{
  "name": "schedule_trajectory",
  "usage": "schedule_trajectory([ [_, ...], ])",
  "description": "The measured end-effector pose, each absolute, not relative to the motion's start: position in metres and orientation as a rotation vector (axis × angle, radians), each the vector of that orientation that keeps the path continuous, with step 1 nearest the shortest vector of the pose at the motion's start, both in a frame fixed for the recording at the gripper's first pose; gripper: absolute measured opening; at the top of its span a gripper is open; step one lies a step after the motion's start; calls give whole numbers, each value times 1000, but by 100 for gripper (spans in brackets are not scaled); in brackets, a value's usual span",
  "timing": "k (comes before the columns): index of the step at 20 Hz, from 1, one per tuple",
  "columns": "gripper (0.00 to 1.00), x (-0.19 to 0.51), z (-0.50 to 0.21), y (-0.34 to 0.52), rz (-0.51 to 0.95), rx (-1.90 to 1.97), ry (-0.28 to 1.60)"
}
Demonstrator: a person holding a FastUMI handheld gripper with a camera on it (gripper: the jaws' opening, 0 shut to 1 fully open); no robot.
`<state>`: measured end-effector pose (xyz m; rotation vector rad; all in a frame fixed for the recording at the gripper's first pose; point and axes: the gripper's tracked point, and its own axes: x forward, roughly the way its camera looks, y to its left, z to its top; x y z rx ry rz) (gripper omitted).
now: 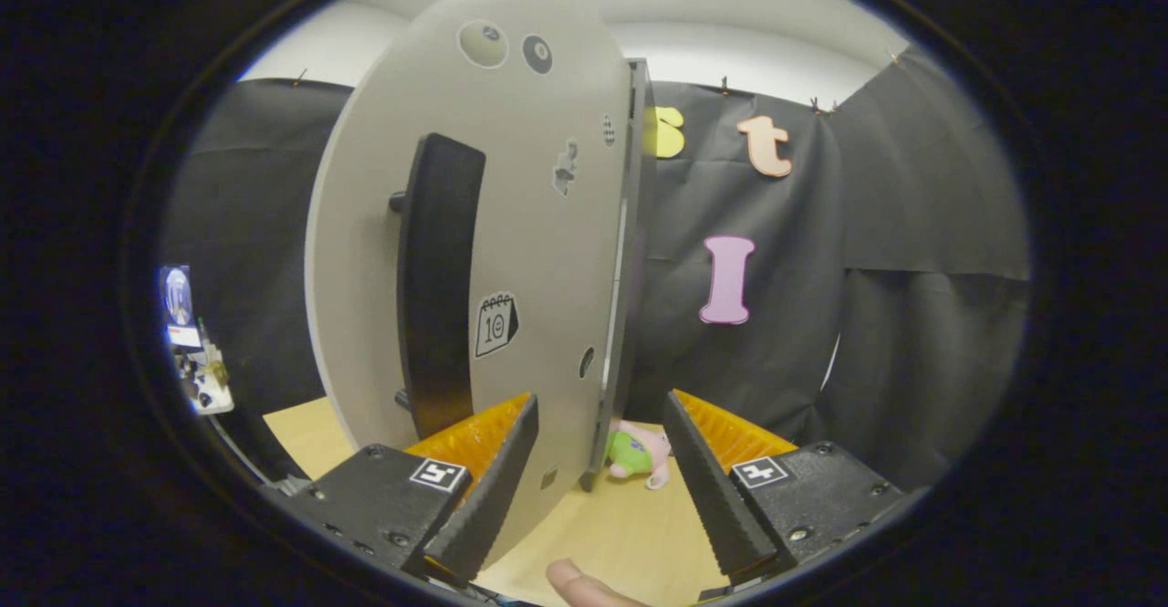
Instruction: Open the shoe cabinet door, grab the shoes and put them into the shoe cabinet, then close the shoe cabinet door.
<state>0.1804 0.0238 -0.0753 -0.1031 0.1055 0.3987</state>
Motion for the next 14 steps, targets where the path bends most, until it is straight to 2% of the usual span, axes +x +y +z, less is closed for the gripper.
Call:
schedule_trajectory([
  [14, 92, 176, -79, 81, 437, -95, 124],
])
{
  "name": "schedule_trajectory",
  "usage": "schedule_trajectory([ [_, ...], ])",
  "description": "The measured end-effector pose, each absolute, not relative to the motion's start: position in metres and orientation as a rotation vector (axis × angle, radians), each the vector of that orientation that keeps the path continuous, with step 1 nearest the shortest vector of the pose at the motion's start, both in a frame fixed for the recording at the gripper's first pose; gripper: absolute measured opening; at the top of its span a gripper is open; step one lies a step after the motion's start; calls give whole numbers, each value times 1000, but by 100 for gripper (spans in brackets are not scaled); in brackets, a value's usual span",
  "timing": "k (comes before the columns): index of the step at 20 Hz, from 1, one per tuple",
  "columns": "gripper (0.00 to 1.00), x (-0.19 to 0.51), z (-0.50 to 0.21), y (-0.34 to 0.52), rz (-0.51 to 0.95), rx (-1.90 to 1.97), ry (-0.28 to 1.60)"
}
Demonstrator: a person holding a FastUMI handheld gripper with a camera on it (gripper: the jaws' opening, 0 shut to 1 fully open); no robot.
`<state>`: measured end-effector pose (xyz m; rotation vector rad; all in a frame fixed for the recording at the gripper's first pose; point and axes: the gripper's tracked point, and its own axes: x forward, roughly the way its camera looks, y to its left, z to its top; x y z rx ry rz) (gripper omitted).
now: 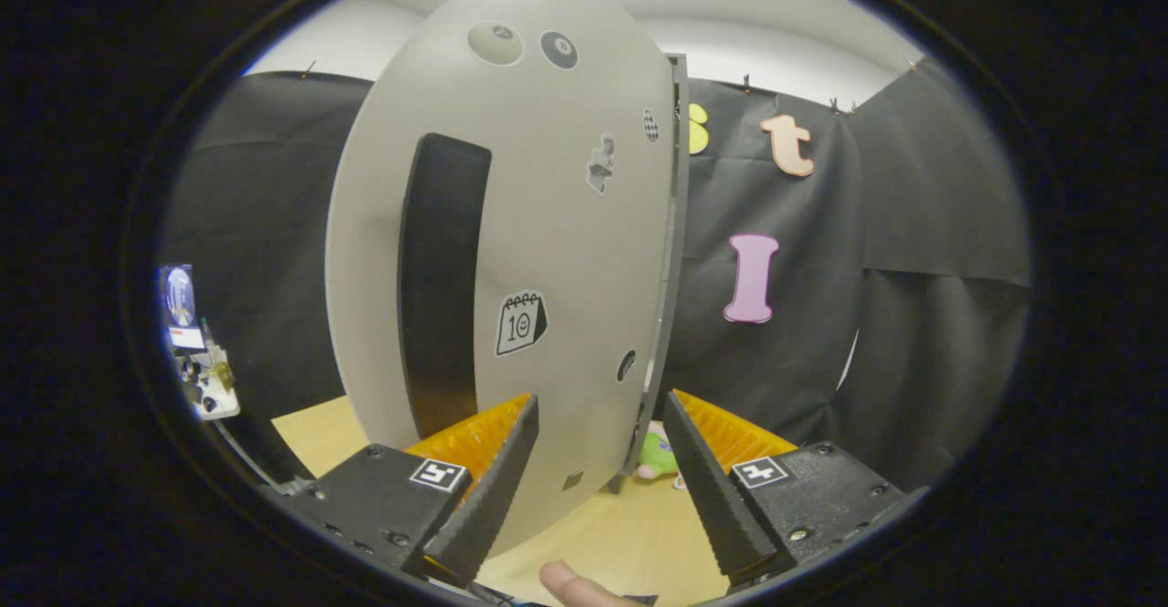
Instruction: Open the shoe cabinet door, grab the shoes and put them into the shoe cabinet, then close the shoe cabinet door.
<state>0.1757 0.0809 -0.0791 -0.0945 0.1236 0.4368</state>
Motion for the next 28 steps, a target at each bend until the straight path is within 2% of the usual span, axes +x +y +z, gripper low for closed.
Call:
schedule_trajectory([
  [12, 92, 205, -112, 163, 461, -66, 196],
  [14, 98, 204, -117, 173, 456, -71, 202],
  [16, 97, 202, -115, 178, 430, -77, 181],
  [23, 98, 162, -100, 170, 332, -91, 82],
  [28, 98, 120, -97, 166, 306, -11, 85],
])
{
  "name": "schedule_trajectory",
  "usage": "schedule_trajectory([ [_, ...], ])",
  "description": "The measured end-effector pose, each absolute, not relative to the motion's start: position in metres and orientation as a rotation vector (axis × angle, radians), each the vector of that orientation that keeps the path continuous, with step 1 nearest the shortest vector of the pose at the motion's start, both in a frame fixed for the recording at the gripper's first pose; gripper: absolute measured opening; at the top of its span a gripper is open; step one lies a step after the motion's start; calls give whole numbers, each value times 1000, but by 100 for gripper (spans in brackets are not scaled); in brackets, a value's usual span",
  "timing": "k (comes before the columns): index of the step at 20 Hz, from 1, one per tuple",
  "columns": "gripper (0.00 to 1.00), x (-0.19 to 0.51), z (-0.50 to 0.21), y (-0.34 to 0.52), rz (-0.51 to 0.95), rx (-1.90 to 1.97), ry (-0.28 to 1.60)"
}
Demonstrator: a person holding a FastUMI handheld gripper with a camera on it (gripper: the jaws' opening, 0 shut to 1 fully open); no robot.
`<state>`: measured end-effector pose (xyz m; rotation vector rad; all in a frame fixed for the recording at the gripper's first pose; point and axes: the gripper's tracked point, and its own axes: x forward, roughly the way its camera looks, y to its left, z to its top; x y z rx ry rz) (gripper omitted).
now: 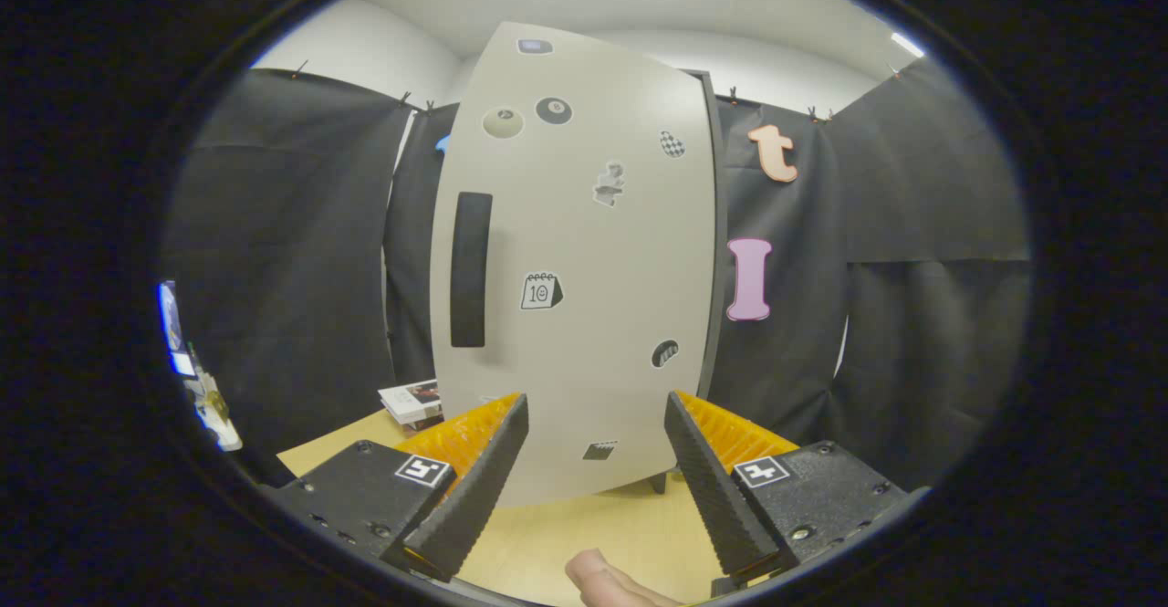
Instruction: Open the shoe cabinet door, grab the shoes and put them into the shoe cabinet, then close the shoe cabinet door.
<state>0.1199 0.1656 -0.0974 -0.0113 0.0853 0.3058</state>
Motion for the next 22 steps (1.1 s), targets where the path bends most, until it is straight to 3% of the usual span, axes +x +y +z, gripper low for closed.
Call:
schedule_trajectory([
  [22, 98, 34, -93, 66, 90, -16, 24],
])
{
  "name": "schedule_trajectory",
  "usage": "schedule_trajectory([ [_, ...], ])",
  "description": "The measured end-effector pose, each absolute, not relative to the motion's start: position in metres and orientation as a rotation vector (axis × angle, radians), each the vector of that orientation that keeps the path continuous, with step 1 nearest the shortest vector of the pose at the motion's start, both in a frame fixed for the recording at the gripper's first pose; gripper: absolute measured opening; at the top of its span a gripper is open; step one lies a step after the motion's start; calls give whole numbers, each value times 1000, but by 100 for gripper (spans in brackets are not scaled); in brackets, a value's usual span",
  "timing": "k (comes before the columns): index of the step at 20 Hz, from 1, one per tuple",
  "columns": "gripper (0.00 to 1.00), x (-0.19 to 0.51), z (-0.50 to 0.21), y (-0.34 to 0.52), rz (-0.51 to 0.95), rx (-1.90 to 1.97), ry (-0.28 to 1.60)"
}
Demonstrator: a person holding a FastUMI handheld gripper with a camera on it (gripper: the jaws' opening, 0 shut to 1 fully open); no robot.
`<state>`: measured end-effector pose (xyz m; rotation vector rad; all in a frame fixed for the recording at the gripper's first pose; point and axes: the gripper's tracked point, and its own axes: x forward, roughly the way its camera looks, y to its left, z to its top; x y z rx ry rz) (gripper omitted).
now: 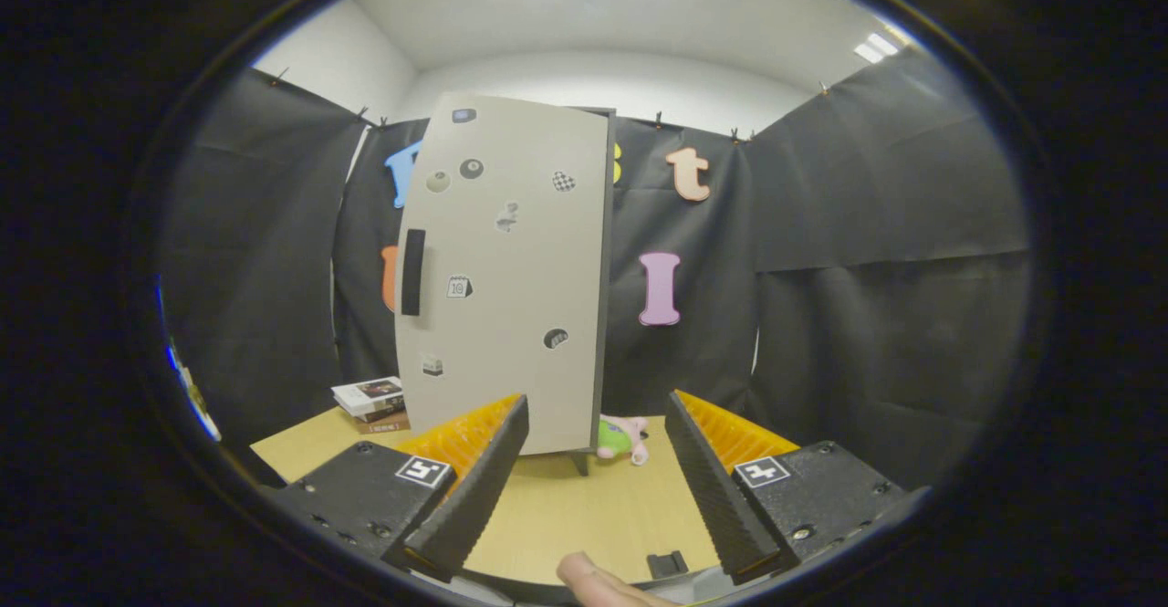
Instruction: Open the shoe cabinet door, grab the shoes and put them into the shoe cabinet, then close the shoe cabinet door.
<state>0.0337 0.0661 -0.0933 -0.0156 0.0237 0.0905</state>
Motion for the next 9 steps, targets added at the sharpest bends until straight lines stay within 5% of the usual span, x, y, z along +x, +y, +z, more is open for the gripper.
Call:
schedule_trajectory([
  [9, 98, 29, -89, 68, 79, -23, 10],
])
